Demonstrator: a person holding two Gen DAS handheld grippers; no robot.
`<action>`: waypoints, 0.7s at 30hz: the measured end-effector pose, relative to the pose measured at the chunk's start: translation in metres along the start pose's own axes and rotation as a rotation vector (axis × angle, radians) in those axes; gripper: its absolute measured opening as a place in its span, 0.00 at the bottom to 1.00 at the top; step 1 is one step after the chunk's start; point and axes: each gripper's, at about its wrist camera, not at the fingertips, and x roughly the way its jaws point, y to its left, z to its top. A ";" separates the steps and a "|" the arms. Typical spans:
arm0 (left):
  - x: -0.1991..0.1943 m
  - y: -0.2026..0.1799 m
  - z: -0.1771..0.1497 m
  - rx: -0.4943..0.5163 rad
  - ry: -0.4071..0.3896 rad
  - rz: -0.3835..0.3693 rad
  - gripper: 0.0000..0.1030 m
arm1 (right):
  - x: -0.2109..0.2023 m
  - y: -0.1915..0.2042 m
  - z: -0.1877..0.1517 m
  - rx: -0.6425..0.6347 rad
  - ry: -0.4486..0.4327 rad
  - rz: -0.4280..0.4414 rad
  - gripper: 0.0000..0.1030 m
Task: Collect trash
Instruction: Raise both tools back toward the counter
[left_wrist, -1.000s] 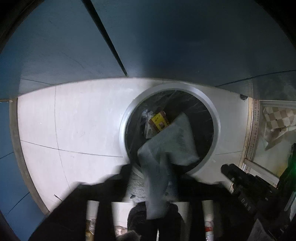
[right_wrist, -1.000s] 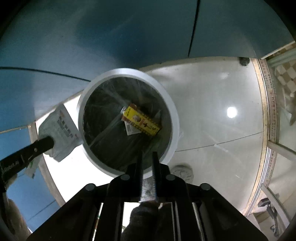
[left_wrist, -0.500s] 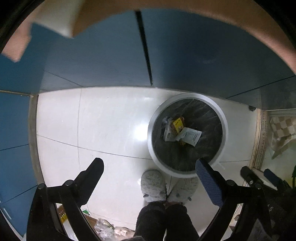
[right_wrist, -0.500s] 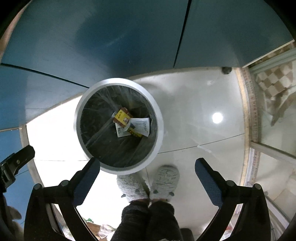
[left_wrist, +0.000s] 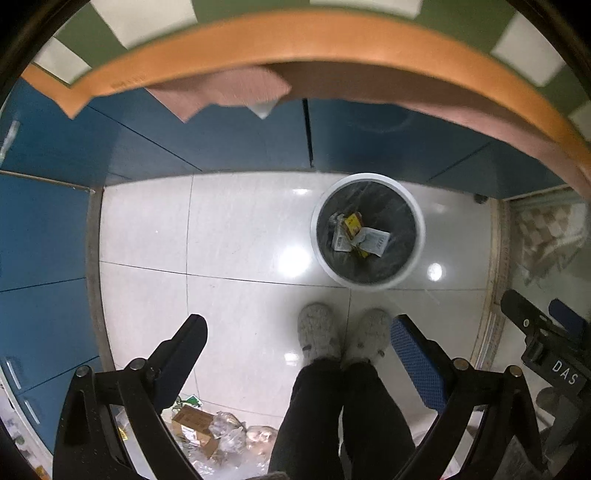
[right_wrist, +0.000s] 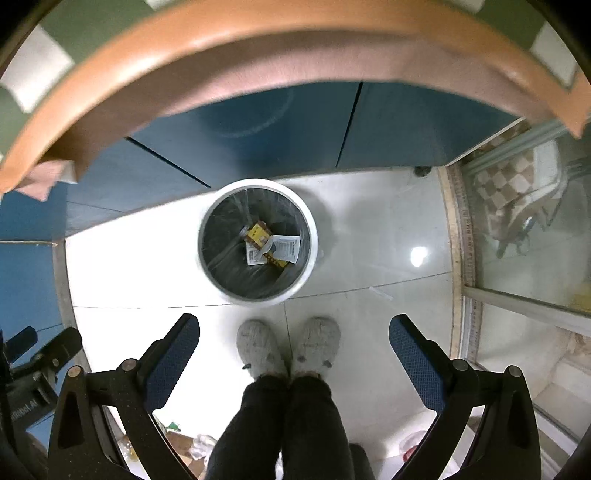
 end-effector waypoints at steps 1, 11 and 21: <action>-0.010 0.000 -0.004 0.008 -0.007 -0.001 0.98 | -0.016 0.001 -0.005 0.000 -0.010 0.002 1.00; -0.128 0.008 -0.031 0.058 -0.089 -0.032 0.98 | -0.170 0.008 -0.044 0.006 -0.094 0.029 1.00; -0.244 0.022 -0.007 0.064 -0.368 -0.032 0.98 | -0.289 0.008 -0.044 0.084 -0.210 0.132 1.00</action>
